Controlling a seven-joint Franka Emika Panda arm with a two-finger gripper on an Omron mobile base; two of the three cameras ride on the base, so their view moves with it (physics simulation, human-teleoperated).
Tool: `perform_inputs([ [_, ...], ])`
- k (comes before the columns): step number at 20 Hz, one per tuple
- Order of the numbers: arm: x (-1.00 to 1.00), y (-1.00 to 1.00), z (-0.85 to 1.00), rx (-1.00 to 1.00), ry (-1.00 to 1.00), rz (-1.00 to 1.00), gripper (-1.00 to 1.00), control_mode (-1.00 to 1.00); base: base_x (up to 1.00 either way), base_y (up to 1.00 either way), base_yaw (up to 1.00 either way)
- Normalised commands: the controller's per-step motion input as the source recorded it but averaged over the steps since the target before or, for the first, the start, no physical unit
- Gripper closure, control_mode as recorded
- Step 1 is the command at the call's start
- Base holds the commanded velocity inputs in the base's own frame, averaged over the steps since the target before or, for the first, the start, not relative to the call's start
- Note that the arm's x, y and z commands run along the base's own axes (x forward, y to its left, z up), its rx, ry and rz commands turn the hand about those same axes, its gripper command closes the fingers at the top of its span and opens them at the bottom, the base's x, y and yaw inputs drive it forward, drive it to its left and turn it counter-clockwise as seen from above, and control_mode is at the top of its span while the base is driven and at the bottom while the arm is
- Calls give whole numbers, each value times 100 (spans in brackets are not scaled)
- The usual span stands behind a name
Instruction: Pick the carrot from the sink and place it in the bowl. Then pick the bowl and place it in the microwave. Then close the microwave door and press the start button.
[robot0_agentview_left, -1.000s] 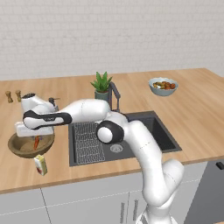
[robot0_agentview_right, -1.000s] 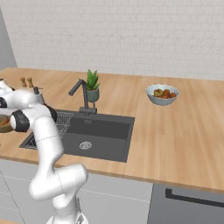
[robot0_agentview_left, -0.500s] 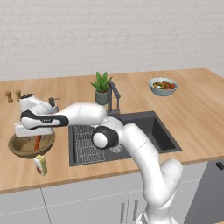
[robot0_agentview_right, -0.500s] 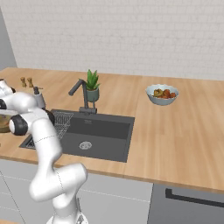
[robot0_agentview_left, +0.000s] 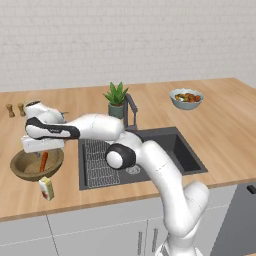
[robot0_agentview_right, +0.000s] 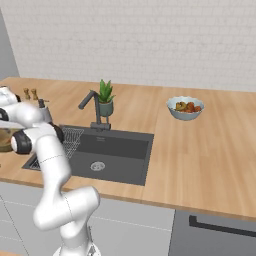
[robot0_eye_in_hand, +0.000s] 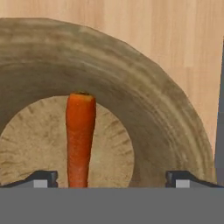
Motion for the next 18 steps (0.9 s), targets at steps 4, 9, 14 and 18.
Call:
perform_inputs([
  [4, -58, -79, -13, 16, -10, 0, -100, -100, 0, 0, 0],
  [9, -42, -55, 3, 26, -20, 0, -100, -100, 0, 0, 0],
  [14, -21, -44, 0, 23, -7, 0, -100, -100, 0, 0, 0],
  [18, 0, -9, 0, 6, 1, 0, -100, -100, 0, 0, 0],
])
